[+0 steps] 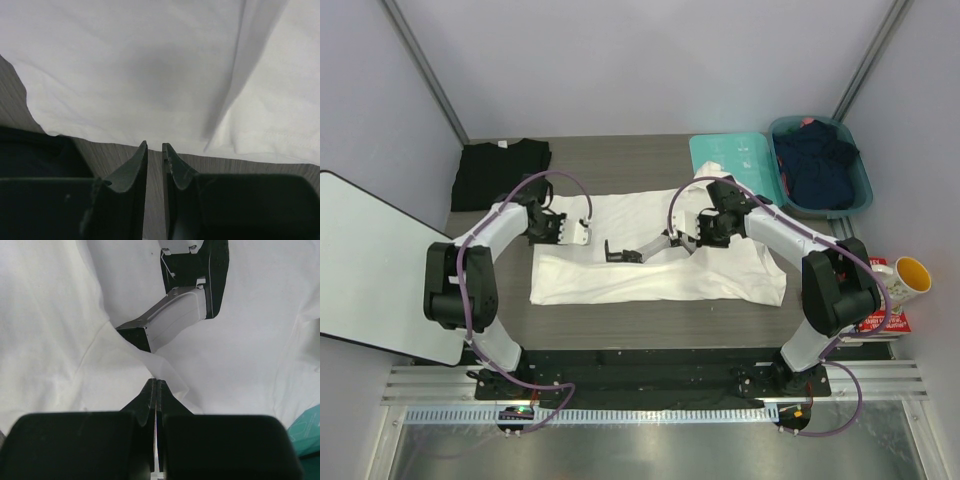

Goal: Fold and stack the t-shirts
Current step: Fold the tshirt

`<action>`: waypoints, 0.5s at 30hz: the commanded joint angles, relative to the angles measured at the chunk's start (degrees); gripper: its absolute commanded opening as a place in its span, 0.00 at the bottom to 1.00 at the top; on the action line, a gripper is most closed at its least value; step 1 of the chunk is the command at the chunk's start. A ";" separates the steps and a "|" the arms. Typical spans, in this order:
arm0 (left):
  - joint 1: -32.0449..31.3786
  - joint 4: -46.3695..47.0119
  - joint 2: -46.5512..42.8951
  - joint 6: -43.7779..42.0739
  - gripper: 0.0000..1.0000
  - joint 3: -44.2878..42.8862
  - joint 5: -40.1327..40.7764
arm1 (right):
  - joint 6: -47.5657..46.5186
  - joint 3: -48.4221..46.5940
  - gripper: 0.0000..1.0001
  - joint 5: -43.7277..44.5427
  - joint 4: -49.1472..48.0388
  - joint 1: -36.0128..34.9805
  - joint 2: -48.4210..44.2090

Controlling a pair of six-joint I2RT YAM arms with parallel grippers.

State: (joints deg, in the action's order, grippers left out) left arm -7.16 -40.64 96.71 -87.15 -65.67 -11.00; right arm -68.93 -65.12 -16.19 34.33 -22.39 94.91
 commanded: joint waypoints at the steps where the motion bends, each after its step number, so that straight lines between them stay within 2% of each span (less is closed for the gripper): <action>1: 0.39 -3.73 -1.34 -0.47 0.18 -1.48 -1.12 | -0.86 0.08 0.01 0.36 -0.14 -0.28 -0.70; 8: 0.39 -9.97 -0.82 -2.84 0.18 -0.51 -0.68 | -0.95 -0.44 0.01 0.54 -0.14 -0.28 -0.17; 15: 0.39 -12.27 0.06 -3.46 0.18 -0.60 -0.33 | -1.03 -1.23 0.01 0.28 -0.22 -0.28 0.54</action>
State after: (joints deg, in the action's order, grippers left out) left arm -7.05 -49.21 96.68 -89.23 -66.08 -11.00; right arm -69.17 -64.97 -16.14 34.35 -22.39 94.94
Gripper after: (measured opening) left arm 0.176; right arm 0.020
